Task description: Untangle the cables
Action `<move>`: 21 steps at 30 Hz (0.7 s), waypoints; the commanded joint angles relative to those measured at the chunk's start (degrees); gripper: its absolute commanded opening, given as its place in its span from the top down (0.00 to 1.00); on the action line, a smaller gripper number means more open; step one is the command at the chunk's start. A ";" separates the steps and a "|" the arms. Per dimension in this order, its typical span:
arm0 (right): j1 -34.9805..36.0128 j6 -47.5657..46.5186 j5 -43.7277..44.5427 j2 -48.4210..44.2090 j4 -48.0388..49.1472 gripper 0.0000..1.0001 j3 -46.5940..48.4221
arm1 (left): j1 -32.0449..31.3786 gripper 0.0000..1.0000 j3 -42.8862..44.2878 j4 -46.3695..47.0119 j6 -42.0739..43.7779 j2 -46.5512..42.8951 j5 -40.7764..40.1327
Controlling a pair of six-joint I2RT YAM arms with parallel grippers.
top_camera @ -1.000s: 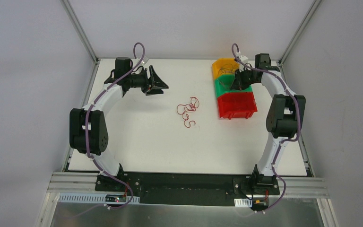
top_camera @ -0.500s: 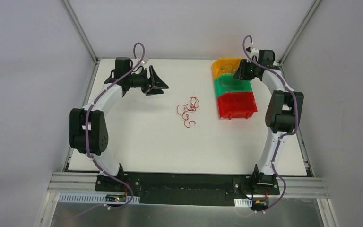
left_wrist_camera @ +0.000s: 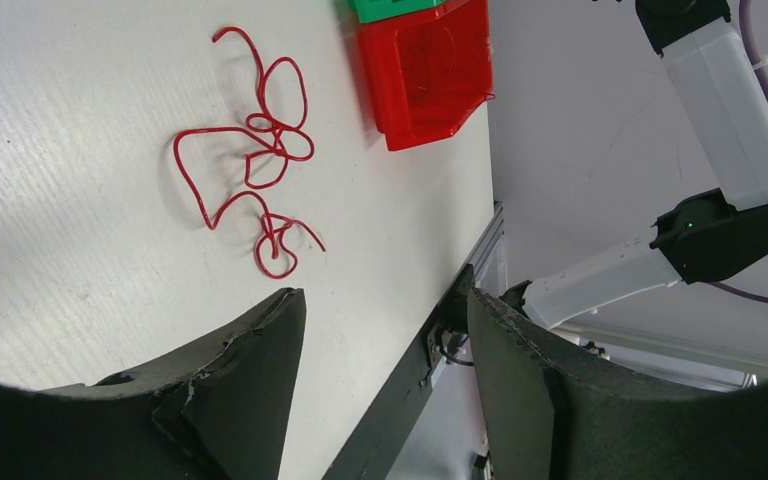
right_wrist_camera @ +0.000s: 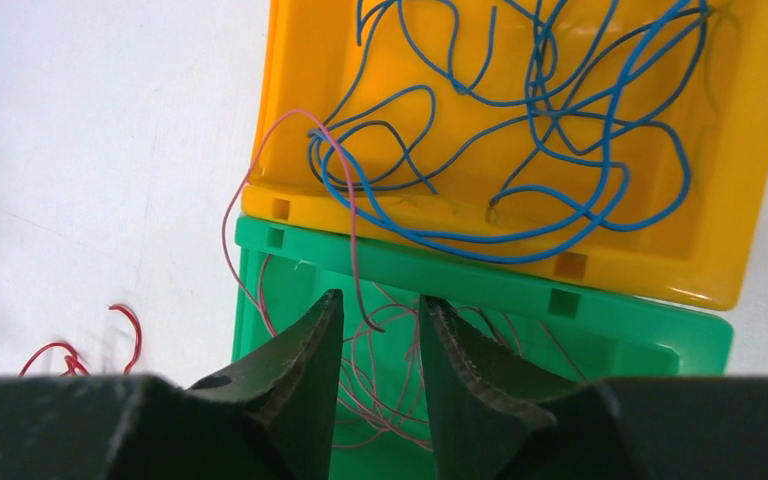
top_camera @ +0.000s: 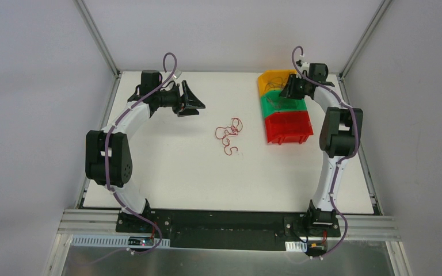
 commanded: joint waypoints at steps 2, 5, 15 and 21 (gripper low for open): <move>0.95 1.00 -1.28 0.55 2.22 0.75 2.84 | 0.46 0.39 0.02 1.11 1.83 -0.20 1.36; 0.90 0.11 -2.01 -0.40 2.16 1.00 1.93 | 0.46 0.39 0.02 1.09 1.88 -0.43 1.39; -0.19 -22.44 -13.47 -12.13 -6.76 1.00 -8.51 | 0.55 0.39 -0.62 1.17 1.82 -0.58 1.39; -1.42 -25.18 -6.85 -8.48 -16.87 1.00 -1.68 | 0.55 0.39 -0.57 1.21 1.86 -1.16 1.36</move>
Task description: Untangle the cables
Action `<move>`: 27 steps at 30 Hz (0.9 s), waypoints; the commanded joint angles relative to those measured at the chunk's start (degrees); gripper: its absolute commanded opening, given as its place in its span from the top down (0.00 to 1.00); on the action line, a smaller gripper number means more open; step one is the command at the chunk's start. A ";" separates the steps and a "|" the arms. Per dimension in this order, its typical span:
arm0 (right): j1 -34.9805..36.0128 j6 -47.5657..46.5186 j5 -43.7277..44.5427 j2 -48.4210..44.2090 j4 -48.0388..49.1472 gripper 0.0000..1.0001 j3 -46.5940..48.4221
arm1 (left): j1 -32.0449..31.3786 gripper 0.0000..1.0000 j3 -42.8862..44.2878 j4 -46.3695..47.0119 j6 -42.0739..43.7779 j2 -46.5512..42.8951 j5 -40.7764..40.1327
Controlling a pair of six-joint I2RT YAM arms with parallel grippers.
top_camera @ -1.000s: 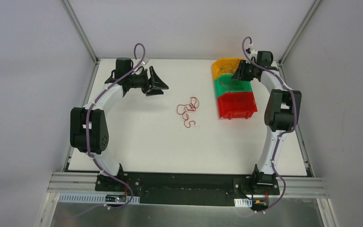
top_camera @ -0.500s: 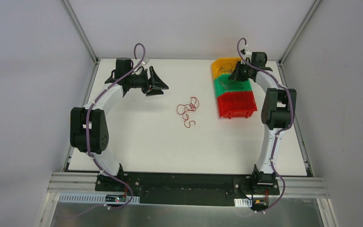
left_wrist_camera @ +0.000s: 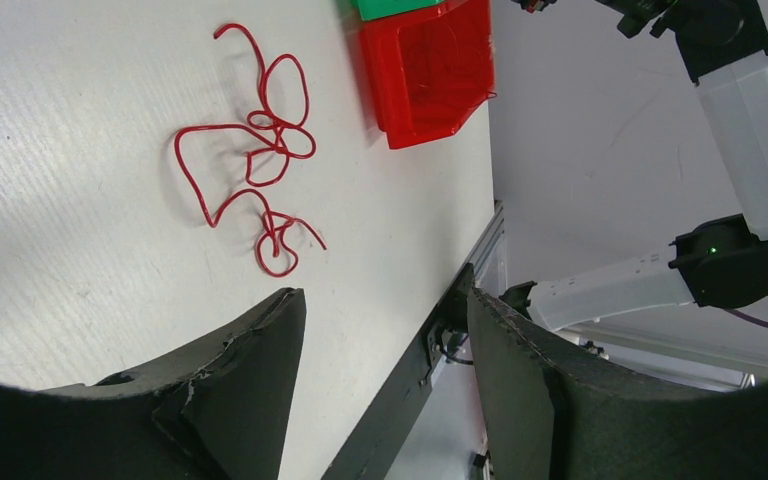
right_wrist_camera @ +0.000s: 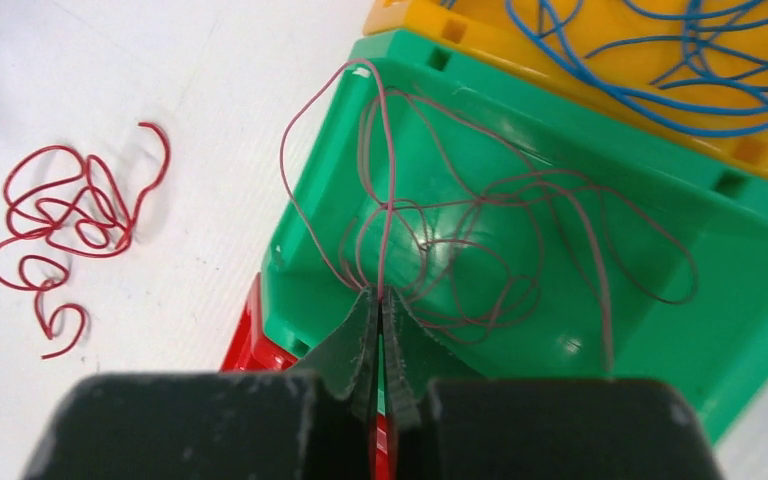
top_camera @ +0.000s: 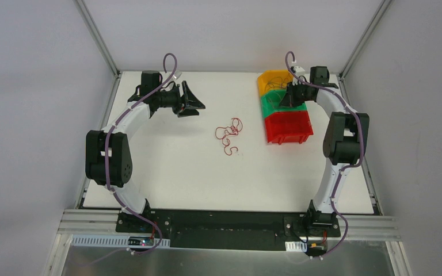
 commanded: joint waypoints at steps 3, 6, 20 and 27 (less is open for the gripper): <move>-1.27 -6.71 10.01 3.37 -12.85 1.00 10.59 | 0.55 0.39 -0.58 1.15 1.88 -1.27 1.35; -1.22 -7.22 16.42 6.65 -16.74 1.00 15.28 | 0.55 0.39 -0.61 1.15 1.84 -1.07 1.28; 2.73 -13.25 23.25 8.55 -22.36 1.00 14.88 | 0.55 0.39 -0.19 1.25 1.62 -0.32 0.95; 2.78 -13.46 22.46 4.71 -23.89 0.95 10.24 | 0.53 0.39 -1.79 1.24 2.09 -1.87 0.73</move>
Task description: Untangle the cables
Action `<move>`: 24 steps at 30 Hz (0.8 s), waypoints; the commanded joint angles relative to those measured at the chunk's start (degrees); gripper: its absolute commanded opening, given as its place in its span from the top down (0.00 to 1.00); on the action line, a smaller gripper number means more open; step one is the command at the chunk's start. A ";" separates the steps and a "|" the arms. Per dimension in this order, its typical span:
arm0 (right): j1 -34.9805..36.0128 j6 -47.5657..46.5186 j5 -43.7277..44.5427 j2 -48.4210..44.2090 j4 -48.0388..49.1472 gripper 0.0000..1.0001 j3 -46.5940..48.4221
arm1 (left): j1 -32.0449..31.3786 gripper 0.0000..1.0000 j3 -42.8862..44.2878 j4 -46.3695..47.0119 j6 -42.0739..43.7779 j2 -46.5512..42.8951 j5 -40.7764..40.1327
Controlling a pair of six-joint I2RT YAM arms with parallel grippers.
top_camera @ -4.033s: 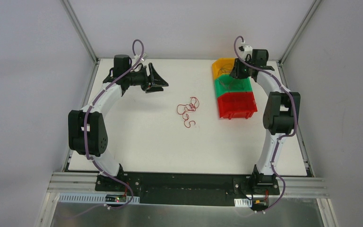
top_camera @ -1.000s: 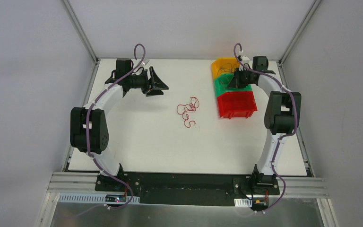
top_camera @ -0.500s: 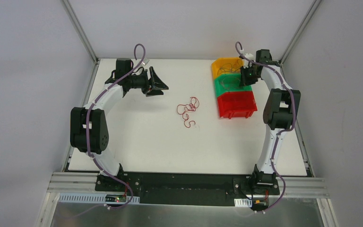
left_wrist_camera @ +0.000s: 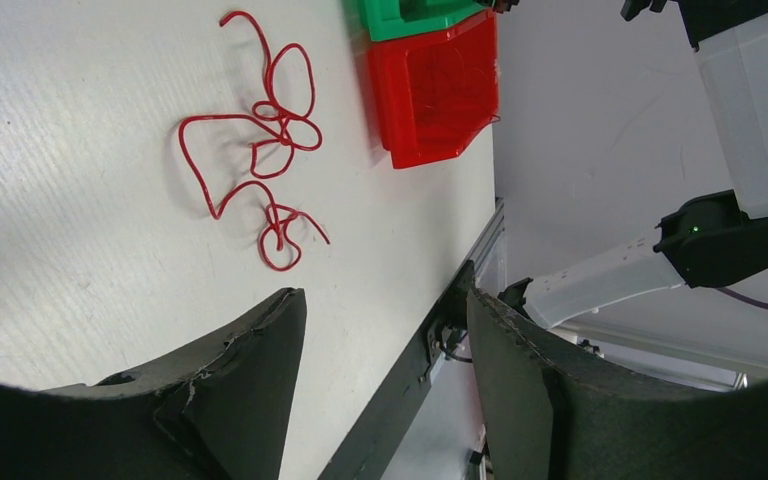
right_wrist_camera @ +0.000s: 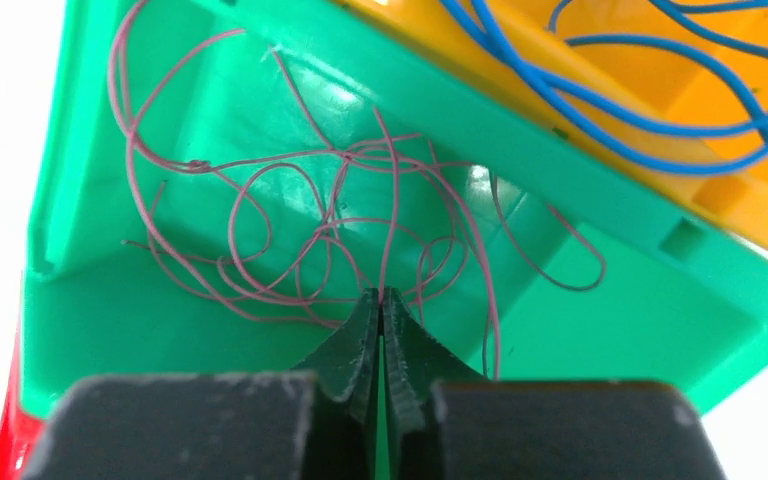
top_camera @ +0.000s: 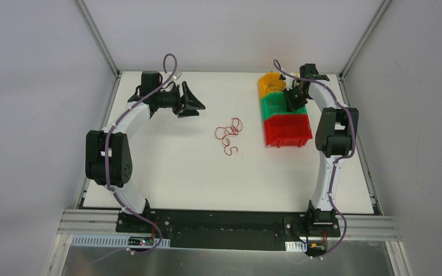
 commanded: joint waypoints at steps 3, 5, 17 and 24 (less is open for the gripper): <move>-0.42 0.33 0.30 -7.28 -1.90 0.63 -4.63 | 0.54 0.38 -1.58 1.17 2.43 -2.62 0.58; -0.34 1.40 -0.76 -8.99 -1.74 0.51 -4.06 | 0.55 0.38 -1.88 1.24 2.74 -3.08 0.39; 1.61 6.26 -12.62 -18.86 -5.79 0.29 -0.77 | 0.63 0.38 -3.36 1.12 4.34 -3.83 -0.06; 15.13 10.03 -9.98 -17.40 0.64 0.02 -4.10 | 1.88 0.37 -3.27 1.09 3.97 -3.47 -0.78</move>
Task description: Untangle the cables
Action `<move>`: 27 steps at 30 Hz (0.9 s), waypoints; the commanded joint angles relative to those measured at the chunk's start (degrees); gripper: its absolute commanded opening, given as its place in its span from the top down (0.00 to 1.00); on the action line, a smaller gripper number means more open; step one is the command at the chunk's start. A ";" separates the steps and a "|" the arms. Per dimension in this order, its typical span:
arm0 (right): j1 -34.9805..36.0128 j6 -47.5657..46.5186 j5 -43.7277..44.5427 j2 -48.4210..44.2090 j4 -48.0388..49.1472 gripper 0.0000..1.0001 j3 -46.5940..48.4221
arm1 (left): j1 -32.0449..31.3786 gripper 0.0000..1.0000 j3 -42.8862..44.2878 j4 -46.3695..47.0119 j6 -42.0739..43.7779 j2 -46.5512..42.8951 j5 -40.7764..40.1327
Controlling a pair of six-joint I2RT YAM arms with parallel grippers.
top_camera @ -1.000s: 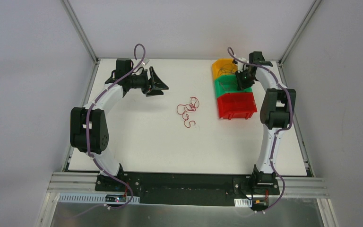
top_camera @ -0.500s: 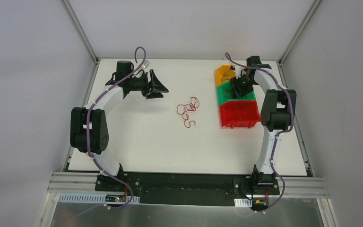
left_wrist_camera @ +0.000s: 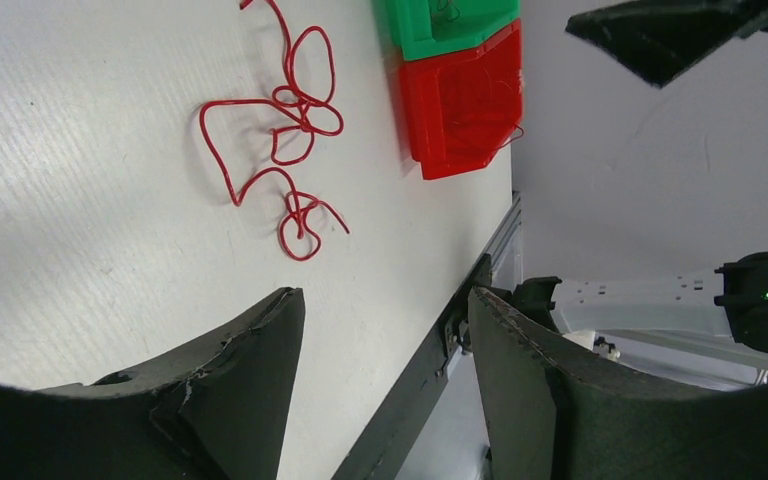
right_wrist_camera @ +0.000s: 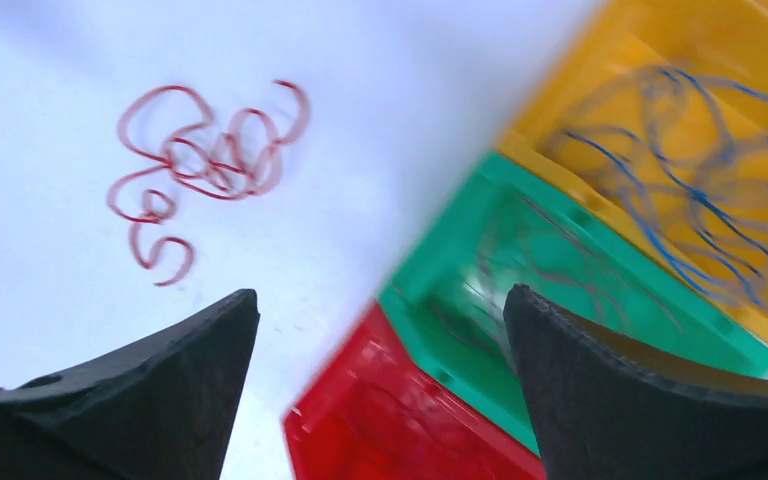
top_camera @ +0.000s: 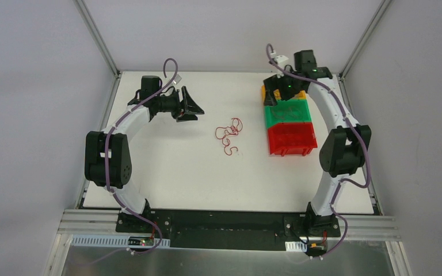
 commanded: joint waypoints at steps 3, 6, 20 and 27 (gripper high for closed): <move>13.90 3.59 3.15 4.15 7.36 0.01 -2.09 | 2.84 0.35 -0.43 1.15 0.80 -2.88 -0.22; 17.79 3.35 5.63 7.61 10.06 0.01 -1.54 | 4.21 0.33 -0.61 0.85 0.85 -3.46 -0.30; 23.06 -1.42 11.79 20.56 10.80 0.22 2.05 | 5.38 0.28 -0.59 -0.08 2.01 -4.14 -0.62; 22.72 -0.55 8.51 11.88 10.08 1.00 1.56 | 5.45 0.29 -0.45 -0.30 2.37 -5.23 -0.48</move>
